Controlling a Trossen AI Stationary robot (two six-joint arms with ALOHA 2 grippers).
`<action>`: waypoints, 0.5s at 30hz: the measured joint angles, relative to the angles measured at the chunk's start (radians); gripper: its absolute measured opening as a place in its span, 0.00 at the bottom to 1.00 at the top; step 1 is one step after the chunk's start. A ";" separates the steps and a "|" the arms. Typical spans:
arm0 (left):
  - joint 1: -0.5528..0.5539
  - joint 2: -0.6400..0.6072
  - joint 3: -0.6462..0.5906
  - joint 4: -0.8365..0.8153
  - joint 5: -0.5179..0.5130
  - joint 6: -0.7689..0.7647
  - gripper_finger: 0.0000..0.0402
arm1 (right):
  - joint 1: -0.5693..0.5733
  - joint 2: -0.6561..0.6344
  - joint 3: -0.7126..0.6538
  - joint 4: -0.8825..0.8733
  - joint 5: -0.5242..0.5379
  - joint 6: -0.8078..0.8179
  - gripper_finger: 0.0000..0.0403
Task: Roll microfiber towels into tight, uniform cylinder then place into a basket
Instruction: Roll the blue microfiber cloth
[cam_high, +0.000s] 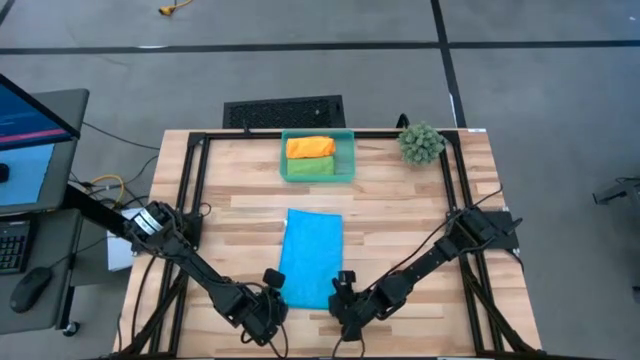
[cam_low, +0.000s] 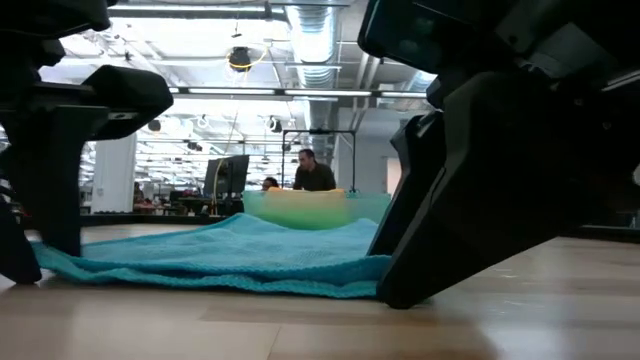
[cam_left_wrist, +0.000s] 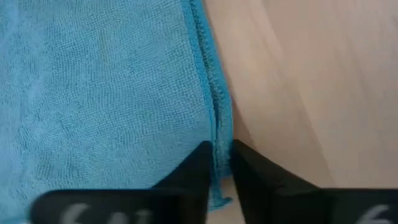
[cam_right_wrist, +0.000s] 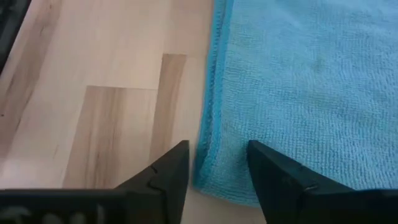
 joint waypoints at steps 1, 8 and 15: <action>0.000 0.000 0.000 0.001 0.000 0.000 0.11 | 0.000 0.000 0.000 0.001 0.001 0.002 0.43; -0.010 0.002 -0.002 0.023 -0.015 -0.018 0.03 | 0.000 -0.001 -0.003 0.010 0.010 0.002 0.19; -0.053 -0.001 0.029 0.006 -0.054 -0.023 0.01 | 0.024 -0.021 0.025 -0.014 0.001 -0.002 0.04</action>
